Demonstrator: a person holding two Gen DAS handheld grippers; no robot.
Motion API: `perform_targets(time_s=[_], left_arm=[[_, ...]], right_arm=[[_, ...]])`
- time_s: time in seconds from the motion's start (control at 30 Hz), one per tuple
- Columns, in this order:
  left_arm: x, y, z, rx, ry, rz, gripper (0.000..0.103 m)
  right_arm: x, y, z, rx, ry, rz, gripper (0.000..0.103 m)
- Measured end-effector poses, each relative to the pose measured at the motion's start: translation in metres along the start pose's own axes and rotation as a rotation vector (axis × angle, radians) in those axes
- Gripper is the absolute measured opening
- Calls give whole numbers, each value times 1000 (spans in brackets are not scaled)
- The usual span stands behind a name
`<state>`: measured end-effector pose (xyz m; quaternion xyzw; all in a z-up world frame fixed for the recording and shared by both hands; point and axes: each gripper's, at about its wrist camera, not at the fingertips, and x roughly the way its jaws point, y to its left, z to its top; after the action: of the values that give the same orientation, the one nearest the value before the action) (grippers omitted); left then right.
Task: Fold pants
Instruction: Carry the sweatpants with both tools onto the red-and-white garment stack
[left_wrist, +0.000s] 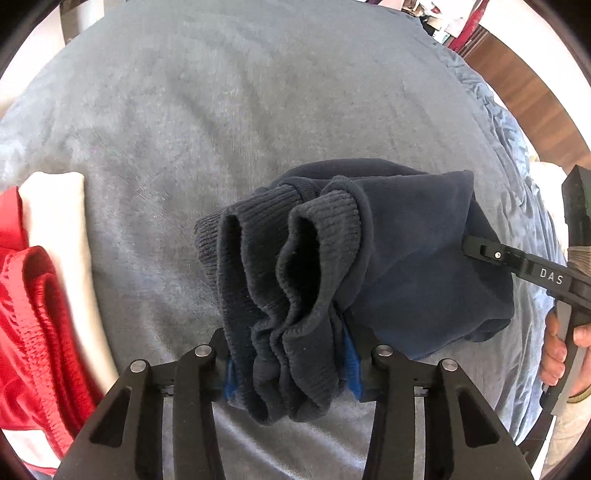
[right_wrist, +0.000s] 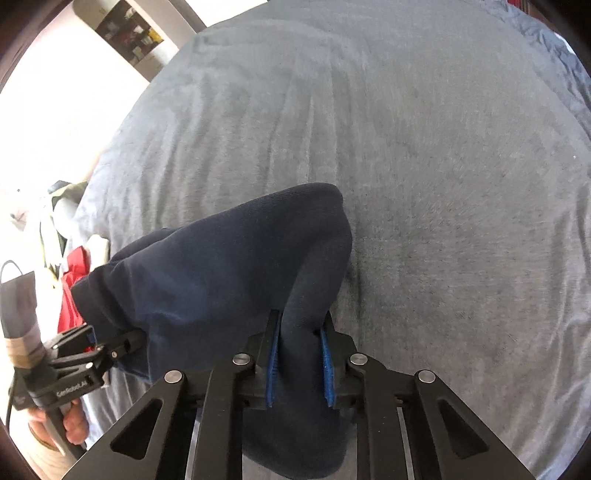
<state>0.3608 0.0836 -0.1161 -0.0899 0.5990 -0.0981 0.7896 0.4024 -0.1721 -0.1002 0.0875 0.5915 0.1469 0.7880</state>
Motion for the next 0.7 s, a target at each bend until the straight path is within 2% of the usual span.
perform_targets(time_s=[0.37,0.7], left_arm=[[-34,-17,-2,48,-60,26,40],[-83,-29,-10,78,-152,38,40]], right_arm=[[-38,19,-2,-6,-83,-12,18],[-78,34,-9,-43,-142,-10,18]])
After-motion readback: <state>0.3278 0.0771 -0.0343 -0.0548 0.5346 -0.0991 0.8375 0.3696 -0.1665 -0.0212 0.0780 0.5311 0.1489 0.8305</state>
